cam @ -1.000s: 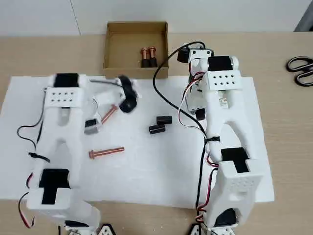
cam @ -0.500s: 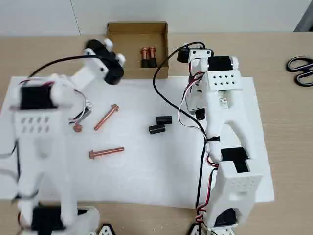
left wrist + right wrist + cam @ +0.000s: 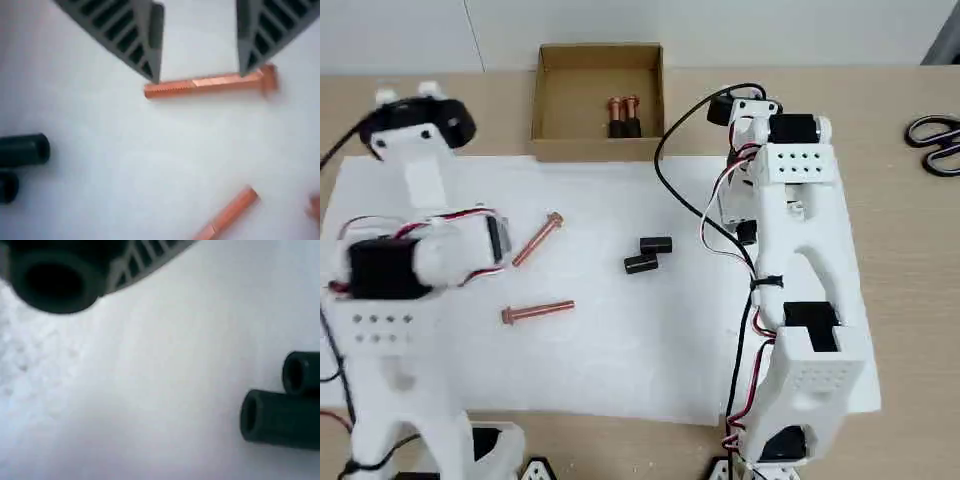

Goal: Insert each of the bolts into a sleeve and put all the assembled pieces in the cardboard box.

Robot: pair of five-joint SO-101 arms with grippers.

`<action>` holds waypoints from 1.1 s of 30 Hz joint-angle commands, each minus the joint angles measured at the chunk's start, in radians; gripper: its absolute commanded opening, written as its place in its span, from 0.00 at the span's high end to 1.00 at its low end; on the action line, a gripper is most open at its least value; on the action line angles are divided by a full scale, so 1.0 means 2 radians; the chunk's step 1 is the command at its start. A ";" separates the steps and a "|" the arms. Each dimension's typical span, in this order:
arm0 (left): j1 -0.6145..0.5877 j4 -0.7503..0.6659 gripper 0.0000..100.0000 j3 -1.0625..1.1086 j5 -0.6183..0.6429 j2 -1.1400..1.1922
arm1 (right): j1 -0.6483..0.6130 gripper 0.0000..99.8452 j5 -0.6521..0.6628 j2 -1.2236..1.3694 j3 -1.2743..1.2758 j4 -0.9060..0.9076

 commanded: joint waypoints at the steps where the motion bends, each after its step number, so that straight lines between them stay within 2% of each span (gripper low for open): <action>1: 0.027 -0.008 0.90 0.040 0.043 -0.007 | 0.004 1.00 0.003 -0.040 -0.005 -0.003; 3: 0.031 -0.015 0.90 0.080 0.047 -0.014 | 0.004 1.00 0.003 -0.040 -0.005 -0.003; 5: 0.029 -0.058 0.90 0.122 0.060 -0.016 | 0.004 1.00 0.003 -0.040 -0.005 -0.003; 11: 0.031 -0.143 0.90 0.237 0.191 -0.015 | 0.004 1.00 0.003 -0.040 -0.005 -0.003; 17: 0.029 -0.197 0.90 0.290 0.231 -0.015 | 0.003 1.00 0.002 -0.040 -0.005 -0.003; 21: 0.028 -0.247 0.90 0.327 0.318 -0.016 | 0.002 1.00 0.002 -0.040 -0.005 -0.003; 27: 0.028 -0.307 0.90 0.383 0.329 -0.018 | 0.004 1.00 0.002 -0.040 -0.004 -0.003; 33: 0.028 -0.337 0.90 0.417 0.356 -0.018 | 0.004 1.00 0.002 -0.040 -0.003 -0.003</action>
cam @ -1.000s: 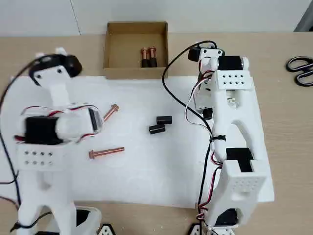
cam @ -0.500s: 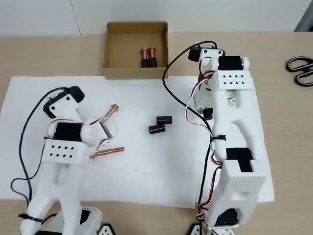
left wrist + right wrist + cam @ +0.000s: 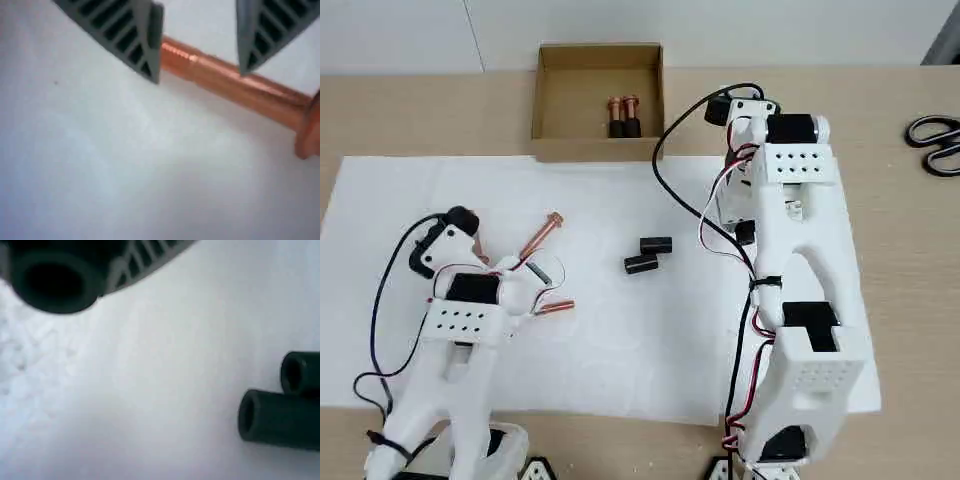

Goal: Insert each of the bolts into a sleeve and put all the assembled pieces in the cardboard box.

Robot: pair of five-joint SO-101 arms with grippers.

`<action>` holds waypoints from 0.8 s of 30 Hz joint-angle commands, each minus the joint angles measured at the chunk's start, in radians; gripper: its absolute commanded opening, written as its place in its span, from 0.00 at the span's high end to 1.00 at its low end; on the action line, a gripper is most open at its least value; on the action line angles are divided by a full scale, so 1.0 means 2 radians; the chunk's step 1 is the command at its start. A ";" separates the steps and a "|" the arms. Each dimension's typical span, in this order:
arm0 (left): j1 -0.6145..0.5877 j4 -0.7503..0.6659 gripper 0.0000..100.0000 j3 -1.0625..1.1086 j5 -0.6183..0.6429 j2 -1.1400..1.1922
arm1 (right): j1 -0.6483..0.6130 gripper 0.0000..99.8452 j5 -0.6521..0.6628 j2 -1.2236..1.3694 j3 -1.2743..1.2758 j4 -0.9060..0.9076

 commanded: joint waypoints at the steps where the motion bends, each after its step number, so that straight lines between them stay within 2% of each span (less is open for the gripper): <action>1: -0.002 -0.013 0.90 0.004 0.006 -0.016 | 0.006 1.00 0.002 -0.040 -0.003 -0.003; 7: 0.001 -0.006 0.89 0.007 0.015 -0.014 | 0.006 1.00 0.002 -0.040 -0.003 -0.003; 13: 0.002 0.006 0.75 0.007 0.017 -0.013 | 0.006 1.00 0.002 -0.040 -0.003 -0.003; 24: -0.002 0.004 0.75 0.031 0.017 -0.013 | 0.006 1.00 0.002 -0.040 -0.003 -0.003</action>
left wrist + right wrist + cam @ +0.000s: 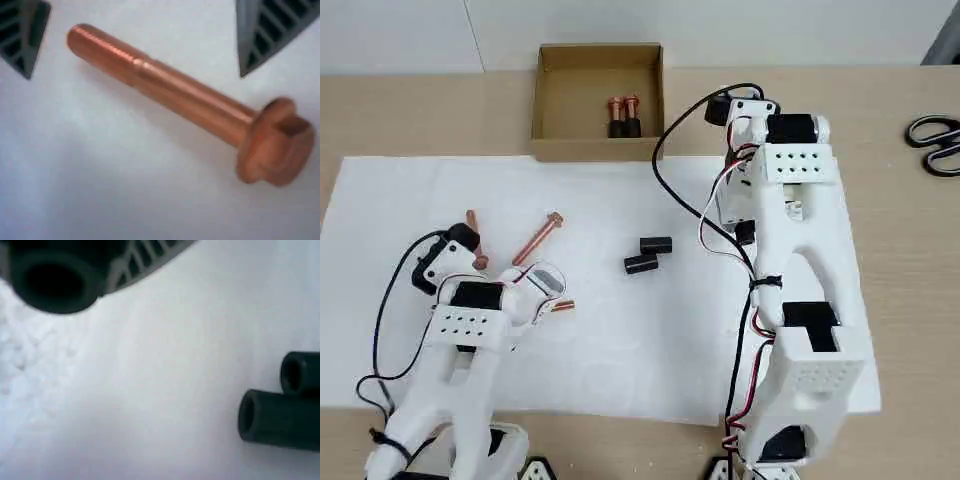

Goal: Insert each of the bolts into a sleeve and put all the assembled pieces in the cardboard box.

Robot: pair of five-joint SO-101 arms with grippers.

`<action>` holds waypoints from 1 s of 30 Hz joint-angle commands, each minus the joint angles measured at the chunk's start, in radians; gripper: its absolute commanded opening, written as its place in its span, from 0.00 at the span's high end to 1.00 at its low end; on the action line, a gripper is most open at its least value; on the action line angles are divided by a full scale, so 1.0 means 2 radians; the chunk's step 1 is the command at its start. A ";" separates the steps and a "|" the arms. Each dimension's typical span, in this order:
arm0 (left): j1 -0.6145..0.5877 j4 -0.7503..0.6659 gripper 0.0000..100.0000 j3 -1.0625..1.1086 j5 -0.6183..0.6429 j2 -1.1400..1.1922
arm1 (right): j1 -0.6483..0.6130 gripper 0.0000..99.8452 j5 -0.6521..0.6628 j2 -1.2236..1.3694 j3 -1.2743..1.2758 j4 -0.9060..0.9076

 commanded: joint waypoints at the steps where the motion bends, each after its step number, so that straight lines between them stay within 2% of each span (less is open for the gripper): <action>1: -0.002 0.001 0.75 0.000 0.003 -0.013 | 0.006 1.00 0.002 -0.040 -0.003 -0.003; 7: -0.002 -0.001 0.75 0.005 0.003 -0.013 | 0.006 1.00 0.002 -0.039 -0.003 -0.003; 14: -0.002 -0.073 0.75 0.059 0.003 -0.016 | 0.006 1.00 0.002 -0.039 -0.003 -0.003; 22: -0.002 -0.077 0.75 0.059 0.004 -0.016 | 0.006 1.00 0.002 -0.039 -0.003 -0.003; 30: -0.002 -0.077 0.88 0.059 0.038 -0.016 | 0.006 1.00 0.002 -0.039 -0.003 -0.003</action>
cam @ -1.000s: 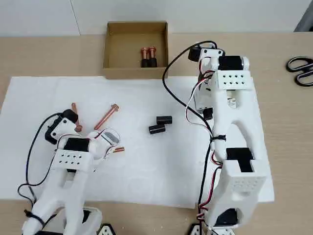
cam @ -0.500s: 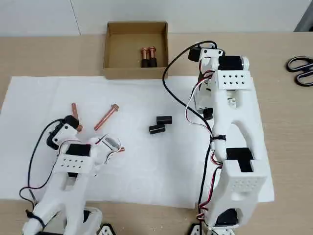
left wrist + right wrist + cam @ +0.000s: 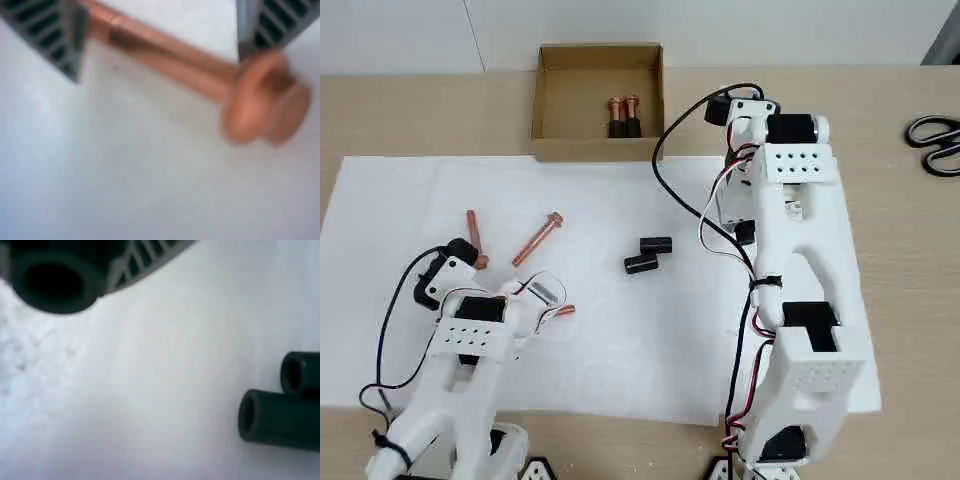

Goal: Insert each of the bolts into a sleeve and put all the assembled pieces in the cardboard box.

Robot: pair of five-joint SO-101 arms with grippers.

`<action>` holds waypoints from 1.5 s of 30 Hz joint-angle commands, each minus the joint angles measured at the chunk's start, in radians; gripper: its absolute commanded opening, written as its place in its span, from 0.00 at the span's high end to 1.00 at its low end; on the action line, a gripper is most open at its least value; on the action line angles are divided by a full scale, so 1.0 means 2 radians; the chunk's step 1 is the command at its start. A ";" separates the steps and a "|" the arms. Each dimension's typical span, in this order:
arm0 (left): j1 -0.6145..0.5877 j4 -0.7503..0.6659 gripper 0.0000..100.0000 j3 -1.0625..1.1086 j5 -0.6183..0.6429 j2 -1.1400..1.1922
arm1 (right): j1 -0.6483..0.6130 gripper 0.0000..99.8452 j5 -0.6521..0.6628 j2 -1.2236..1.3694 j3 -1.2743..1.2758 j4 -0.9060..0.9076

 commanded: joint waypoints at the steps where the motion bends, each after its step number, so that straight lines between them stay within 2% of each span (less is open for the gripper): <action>1: -0.002 -0.013 0.89 0.000 0.006 -0.011 | 0.006 1.00 0.002 -0.039 -0.003 -0.003; 8: -0.002 -0.013 0.93 0.000 0.005 -0.011 | 0.006 1.00 0.002 -0.039 -0.003 -0.003; 14: -0.001 -0.014 0.99 -0.001 0.005 -0.011 | 0.006 1.00 0.002 -0.039 -0.003 -0.003; 20: 0.002 -0.011 0.99 -0.019 0.004 -0.011 | 0.006 1.00 0.002 -0.039 -0.003 -0.003; 24: 0.002 -0.010 0.99 -0.046 -0.035 -0.011 | 0.006 1.00 0.002 -0.039 -0.003 -0.003; 26: 0.002 0.011 0.99 -0.073 -0.055 -0.011 | 0.006 1.00 0.002 -0.039 -0.003 -0.003; 34: 0.000 0.174 0.99 -0.241 -0.122 -0.008 | 0.006 1.00 0.002 -0.039 -0.003 -0.003; 37: 0.002 0.217 0.99 -0.283 -0.214 -0.008 | 0.006 1.00 0.002 -0.039 -0.003 -0.003; 42: -0.010 0.229 0.99 -0.295 -0.475 -0.008 | 0.006 1.00 0.001 -0.039 -0.002 -0.003; 45: -0.018 0.222 0.99 -0.288 -0.530 -0.008 | 0.006 1.00 0.001 -0.039 -0.002 -0.003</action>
